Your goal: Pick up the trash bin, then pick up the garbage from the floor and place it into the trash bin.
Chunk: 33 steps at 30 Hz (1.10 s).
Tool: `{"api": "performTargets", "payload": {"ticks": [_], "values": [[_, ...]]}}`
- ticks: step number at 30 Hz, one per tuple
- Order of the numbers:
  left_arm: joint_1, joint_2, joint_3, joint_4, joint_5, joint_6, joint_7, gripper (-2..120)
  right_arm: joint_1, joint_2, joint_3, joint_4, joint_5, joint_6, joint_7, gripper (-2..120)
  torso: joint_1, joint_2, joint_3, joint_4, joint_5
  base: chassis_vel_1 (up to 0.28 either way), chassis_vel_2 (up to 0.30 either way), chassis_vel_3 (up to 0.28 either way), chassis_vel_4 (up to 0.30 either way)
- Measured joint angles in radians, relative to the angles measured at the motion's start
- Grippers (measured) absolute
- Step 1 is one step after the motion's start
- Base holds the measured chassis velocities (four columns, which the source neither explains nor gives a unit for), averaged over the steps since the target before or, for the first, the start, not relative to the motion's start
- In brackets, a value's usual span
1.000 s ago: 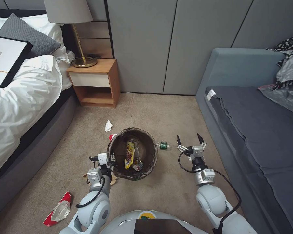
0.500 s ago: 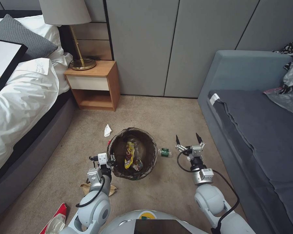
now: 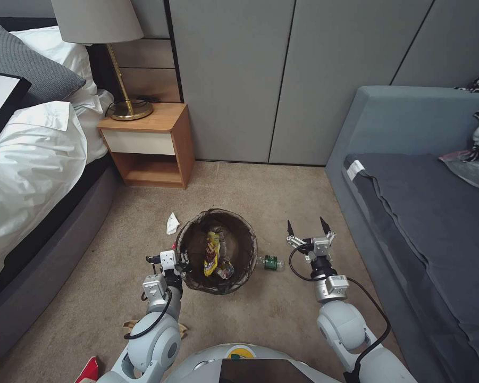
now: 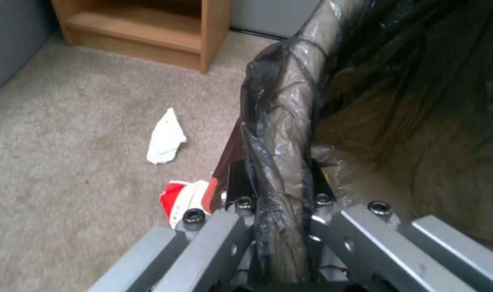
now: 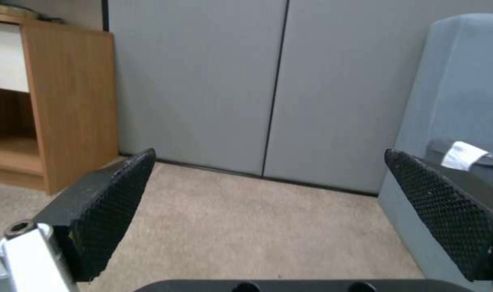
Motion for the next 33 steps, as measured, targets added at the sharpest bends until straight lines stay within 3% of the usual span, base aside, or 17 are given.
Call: {"api": "performTargets", "payload": {"ticks": [18, 33], "values": [[0.000, 0.003, 0.000, -0.003, 0.000, -0.002, 0.000, 2, 0.015, 0.009, -0.005, -0.001, -0.014, 0.004, 0.023, 100, 0.000, 0.000, 0.000, -0.0001, -0.0001, -0.090, 0.098, 0.099, -0.108], [0.006, 0.007, 0.000, -0.009, 0.000, -0.003, -0.001, 2, 0.042, -0.116, 0.000, 0.026, 0.038, -0.045, 0.007, 100, 0.000, 0.000, 0.000, -0.0002, 0.0000, -0.003, 0.007, 0.005, -0.006]]}}
